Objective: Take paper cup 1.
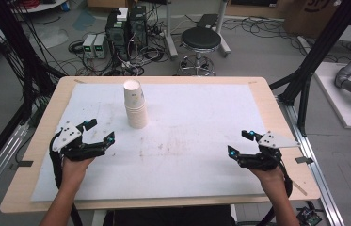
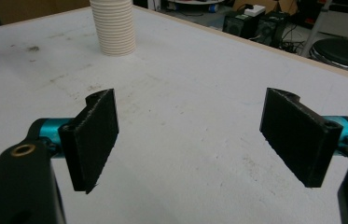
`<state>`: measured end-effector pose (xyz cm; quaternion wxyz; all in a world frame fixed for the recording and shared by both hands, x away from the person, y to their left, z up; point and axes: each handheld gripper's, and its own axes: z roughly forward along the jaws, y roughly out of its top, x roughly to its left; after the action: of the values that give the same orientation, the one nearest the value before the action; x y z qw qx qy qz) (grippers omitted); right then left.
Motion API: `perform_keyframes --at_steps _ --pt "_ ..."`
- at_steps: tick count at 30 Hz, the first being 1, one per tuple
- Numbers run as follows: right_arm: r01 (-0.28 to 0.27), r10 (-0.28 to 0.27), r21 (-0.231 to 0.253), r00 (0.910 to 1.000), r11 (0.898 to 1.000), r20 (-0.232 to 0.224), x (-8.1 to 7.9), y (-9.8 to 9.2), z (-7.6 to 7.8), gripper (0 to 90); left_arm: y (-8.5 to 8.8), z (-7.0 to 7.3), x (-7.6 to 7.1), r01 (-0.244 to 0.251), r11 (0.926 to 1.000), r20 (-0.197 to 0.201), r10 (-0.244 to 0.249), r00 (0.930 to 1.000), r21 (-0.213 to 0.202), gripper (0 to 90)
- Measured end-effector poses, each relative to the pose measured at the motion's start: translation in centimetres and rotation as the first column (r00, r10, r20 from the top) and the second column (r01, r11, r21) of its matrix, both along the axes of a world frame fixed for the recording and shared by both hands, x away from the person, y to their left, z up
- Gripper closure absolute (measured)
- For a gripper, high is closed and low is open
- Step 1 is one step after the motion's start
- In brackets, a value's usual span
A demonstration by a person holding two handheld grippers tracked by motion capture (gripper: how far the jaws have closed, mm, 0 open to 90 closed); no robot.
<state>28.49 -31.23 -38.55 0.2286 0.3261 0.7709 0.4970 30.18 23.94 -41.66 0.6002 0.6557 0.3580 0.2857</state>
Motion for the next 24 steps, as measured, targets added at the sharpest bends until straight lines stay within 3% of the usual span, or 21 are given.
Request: perform_keyframes --at_steps 10,24 --pt "0.005 -0.005 0.026 1.0 1.0 0.002 0.1 -0.34 0.37 19.8 0.03 0.02 0.33 0.002 1.0 -0.013 -0.002 0.9999 -0.007 14.2" --pt "0.007 -0.007 0.011 1.0 1.0 -0.002 -0.48 -0.11 0.41 19.8 -0.44 0.28 0.36 0.032 0.9993 -0.022 -0.031 0.9993 0.018 14.3"
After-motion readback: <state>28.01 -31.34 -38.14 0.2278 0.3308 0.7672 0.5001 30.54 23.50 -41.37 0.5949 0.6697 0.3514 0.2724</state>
